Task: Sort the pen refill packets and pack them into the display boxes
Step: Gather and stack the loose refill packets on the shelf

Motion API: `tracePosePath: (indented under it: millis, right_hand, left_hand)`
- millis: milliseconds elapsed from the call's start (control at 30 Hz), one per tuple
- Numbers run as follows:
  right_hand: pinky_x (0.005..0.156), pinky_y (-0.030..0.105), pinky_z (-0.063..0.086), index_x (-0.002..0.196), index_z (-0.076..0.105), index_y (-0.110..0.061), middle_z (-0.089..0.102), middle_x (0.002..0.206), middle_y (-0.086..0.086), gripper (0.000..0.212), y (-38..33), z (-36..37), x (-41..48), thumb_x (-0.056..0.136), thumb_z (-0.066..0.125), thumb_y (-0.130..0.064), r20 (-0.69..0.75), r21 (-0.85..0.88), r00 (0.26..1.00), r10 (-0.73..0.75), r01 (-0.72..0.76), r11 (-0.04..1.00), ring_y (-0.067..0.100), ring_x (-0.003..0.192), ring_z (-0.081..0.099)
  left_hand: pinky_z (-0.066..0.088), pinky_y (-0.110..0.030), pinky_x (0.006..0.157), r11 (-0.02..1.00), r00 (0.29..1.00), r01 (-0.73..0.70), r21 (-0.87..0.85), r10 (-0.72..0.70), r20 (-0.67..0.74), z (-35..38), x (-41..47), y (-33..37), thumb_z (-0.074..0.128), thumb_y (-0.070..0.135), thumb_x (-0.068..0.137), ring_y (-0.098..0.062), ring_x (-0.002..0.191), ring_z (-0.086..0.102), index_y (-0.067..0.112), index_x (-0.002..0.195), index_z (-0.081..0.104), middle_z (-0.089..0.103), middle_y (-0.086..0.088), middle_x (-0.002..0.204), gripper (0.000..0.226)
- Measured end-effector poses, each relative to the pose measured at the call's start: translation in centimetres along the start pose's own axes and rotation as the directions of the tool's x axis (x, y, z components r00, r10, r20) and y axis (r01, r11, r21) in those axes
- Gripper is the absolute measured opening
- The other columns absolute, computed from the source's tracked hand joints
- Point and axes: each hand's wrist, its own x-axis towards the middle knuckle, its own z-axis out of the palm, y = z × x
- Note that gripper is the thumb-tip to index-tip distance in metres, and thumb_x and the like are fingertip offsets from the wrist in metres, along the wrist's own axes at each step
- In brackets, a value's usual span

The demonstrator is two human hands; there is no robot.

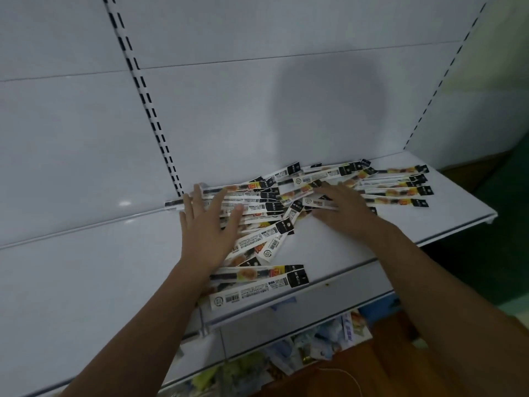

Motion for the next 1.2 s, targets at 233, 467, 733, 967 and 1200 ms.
tracePosePath:
  millis: [233,467,733,967,1200]
  right_hand:
    - [0.125,0.044,0.018,0.135,0.065,-0.029,0.058,0.133,-0.003,0.036,-3.9,2.6,1.6,0.1,0.066,-0.037,-0.057,0.125,0.998,-0.019,0.026,0.992,0.027,0.142,0.038]
    - [0.111,0.037,0.039,0.136,0.062,-0.023,0.057,0.138,0.003,0.049,-5.8,2.6,2.5,0.091,0.075,-0.036,-0.089,0.19,0.996,-0.005,0.022,0.981,0.019,0.134,0.046]
    - [0.123,0.052,0.028,0.141,0.059,-0.029,0.045,0.157,0.002,0.059,-2.7,-0.1,3.7,0.089,0.073,-0.05,-0.154,0.14,0.986,-0.064,0.085,0.986,0.027,0.151,0.029]
    - [0.115,0.044,0.031,0.134,0.06,-0.038,0.056,0.147,-0.004,0.057,2.2,-0.4,7.0,0.089,0.055,-0.072,-0.08,-0.1,0.995,-0.064,0.056,0.993,0.028,0.14,0.043]
    - [0.101,0.038,0.04,0.13,0.067,-0.021,0.063,0.129,0.002,0.046,-0.3,1.1,6.9,0.099,0.055,-0.053,-0.054,0.119,0.977,-0.208,0.213,0.97,0.024,0.128,0.043]
  left_hand:
    - [-0.012,-0.058,0.127,0.813,0.752,-0.563,0.149,0.43,0.5,-2.9,-2.4,1.5,0.04,0.105,0.067,-0.016,0.153,-0.035,0.053,0.161,0.004,-0.024,0.006,0.171,0.113]
    - [-0.005,-0.056,0.129,0.771,0.723,-0.609,0.185,0.444,0.53,-1.6,-0.8,-0.2,0.054,0.09,0.077,-0.015,0.157,-0.024,0.05,0.161,0.008,-0.015,0.007,0.173,0.103]
    - [0.022,-0.052,0.127,0.815,0.801,-0.562,0.142,0.493,0.34,-0.8,3.2,-0.7,0.05,0.095,0.073,-0.02,0.158,0.019,0.042,0.157,0.033,0.022,0.004,0.171,0.101]
    - [0.036,-0.045,0.113,0.799,0.839,-0.543,0.259,0.502,0.211,0.1,5.5,-0.2,0.051,0.094,0.072,-0.019,0.143,0.044,0.041,0.144,0.052,0.049,0.011,0.154,0.089]
    - [0.046,-0.053,0.108,0.894,0.912,-0.41,0.18,0.399,0.096,0.6,5.0,0.4,0.064,0.079,0.08,-0.015,0.137,0.052,0.037,0.137,0.061,0.055,0.013,0.148,0.071]
